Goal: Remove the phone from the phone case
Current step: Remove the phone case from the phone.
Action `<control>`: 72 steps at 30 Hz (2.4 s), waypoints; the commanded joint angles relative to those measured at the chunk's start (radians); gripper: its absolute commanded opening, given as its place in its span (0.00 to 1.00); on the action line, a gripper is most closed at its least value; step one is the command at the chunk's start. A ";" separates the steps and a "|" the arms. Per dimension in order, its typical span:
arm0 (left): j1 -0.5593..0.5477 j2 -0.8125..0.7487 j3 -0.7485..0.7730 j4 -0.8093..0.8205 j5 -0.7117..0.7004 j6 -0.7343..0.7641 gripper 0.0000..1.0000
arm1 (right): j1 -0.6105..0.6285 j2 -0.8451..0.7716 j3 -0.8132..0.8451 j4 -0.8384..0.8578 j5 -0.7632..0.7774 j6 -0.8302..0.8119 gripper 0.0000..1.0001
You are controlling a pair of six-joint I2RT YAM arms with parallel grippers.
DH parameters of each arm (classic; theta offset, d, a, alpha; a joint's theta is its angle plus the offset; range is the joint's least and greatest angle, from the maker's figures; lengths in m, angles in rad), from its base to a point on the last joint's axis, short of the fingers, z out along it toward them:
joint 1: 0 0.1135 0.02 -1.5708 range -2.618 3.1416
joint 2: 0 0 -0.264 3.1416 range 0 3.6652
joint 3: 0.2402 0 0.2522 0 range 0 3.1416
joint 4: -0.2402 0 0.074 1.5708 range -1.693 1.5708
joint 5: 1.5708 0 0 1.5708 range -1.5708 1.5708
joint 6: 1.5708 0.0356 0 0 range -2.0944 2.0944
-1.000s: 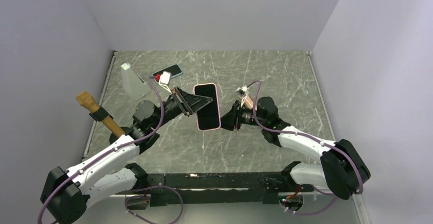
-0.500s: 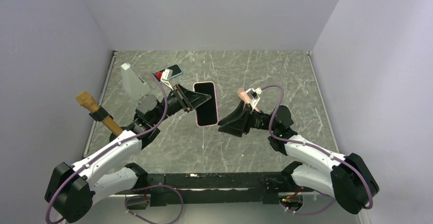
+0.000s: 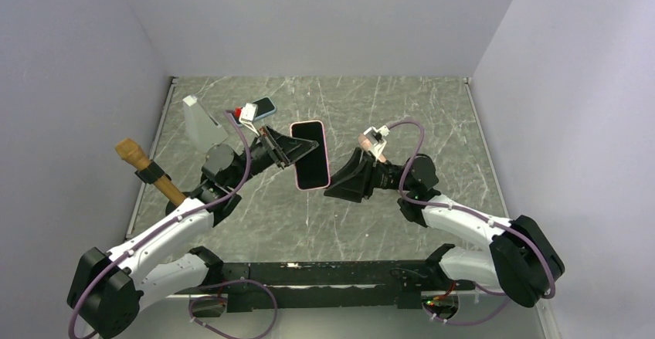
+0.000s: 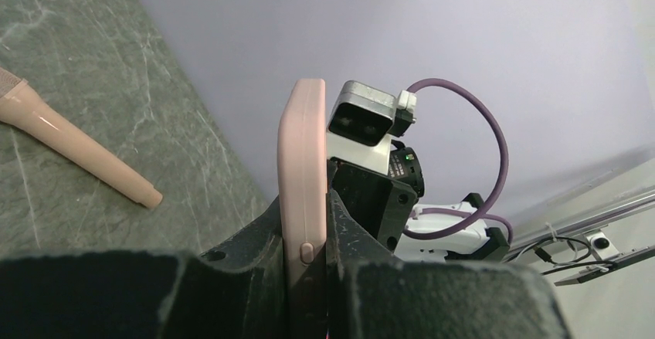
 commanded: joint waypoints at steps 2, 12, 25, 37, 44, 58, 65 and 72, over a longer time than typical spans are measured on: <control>0.000 -0.004 0.019 0.138 0.031 -0.045 0.00 | 0.020 0.021 0.070 0.019 0.018 -0.029 0.36; 0.000 0.047 0.062 0.242 0.122 -0.149 0.00 | 0.000 0.108 0.093 0.012 -0.061 -0.108 0.00; 0.002 0.098 0.008 0.575 0.202 -0.433 0.00 | -0.021 0.261 0.163 0.248 -0.214 -0.244 0.00; 0.071 0.122 0.071 0.400 0.295 -0.270 0.00 | -0.086 0.117 0.197 -0.403 0.247 -0.290 0.29; 0.180 0.177 0.202 0.234 0.387 -0.022 0.00 | -0.087 -0.106 0.155 -0.838 0.350 -0.306 0.53; 0.337 0.280 0.215 0.209 0.457 0.035 0.00 | -0.066 -0.040 0.271 -0.632 0.219 -0.098 0.47; 0.362 0.339 0.146 0.389 0.461 -0.036 0.00 | -0.022 0.081 0.347 -0.540 0.227 -0.061 0.45; 0.448 0.316 0.091 0.428 0.473 -0.056 0.00 | 0.021 0.125 0.377 -0.523 0.229 -0.078 0.40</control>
